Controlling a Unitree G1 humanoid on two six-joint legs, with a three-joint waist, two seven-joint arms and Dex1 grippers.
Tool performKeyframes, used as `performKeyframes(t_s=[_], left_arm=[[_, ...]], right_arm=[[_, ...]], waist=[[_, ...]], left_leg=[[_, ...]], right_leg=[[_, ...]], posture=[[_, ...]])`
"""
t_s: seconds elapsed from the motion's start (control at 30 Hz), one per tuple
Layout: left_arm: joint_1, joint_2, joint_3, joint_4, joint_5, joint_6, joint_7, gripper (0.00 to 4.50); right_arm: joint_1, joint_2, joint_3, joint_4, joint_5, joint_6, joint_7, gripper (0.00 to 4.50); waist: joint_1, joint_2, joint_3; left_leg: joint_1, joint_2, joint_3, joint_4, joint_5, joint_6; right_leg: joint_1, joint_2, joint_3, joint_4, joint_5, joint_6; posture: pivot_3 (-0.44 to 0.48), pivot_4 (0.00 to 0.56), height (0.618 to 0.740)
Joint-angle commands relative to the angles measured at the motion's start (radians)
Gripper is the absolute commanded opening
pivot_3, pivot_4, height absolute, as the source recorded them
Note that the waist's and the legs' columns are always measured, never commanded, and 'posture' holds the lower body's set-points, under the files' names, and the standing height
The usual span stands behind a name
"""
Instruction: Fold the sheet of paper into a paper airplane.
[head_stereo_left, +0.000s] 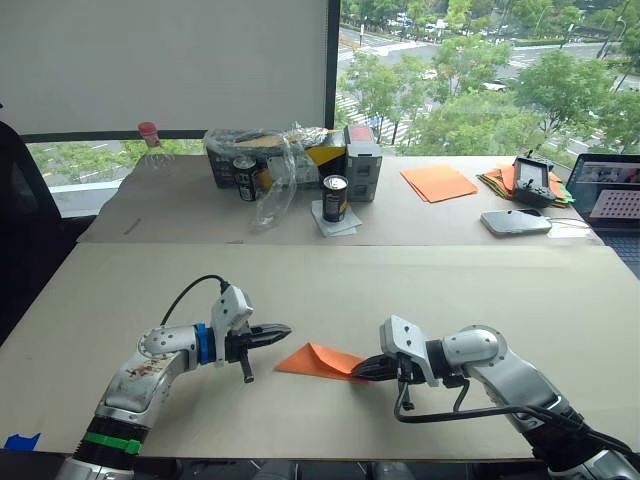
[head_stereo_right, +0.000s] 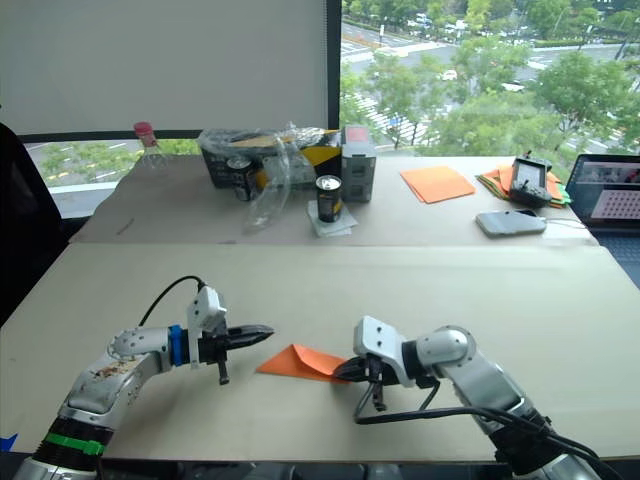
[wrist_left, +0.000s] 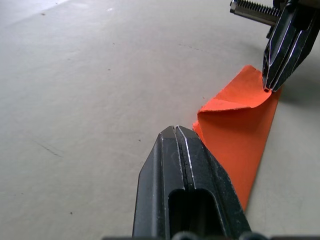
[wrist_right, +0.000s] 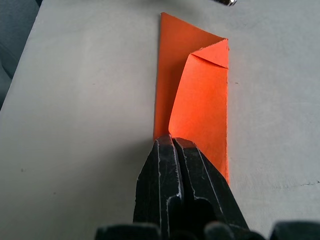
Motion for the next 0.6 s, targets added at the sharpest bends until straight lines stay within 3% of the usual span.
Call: performKeyframes(t_s=[0.03,0.6], left_arm=[[-0.04,-0.011,0.019,0.005,-0.034,0.021,-0.01,0.0],[-0.08,-0.097,-0.183,0.062,0.101,-0.045,-0.053,0.0]], right_arm=[[0.006,0.001,0.033,0.017,-0.018,0.034,0.021,0.02],[0.037,-0.017,0.017,-0.027,-0.022,0.113,-0.01,0.02]], waist=[[0.0,0.0,0.0],[0.005,0.0,0.0]], left_leg=[[0.0,0.0,0.0,0.0,0.0,0.0],[0.0,0.0,0.0,-0.001,0.0,0.0]], right_leg=[[0.0,0.0,0.0,0.0,0.0,0.0],[0.0,0.0,0.0,-0.001,0.0,0.0]], posture=[[0.0,0.15,0.67],[0.0,0.15,0.67]])
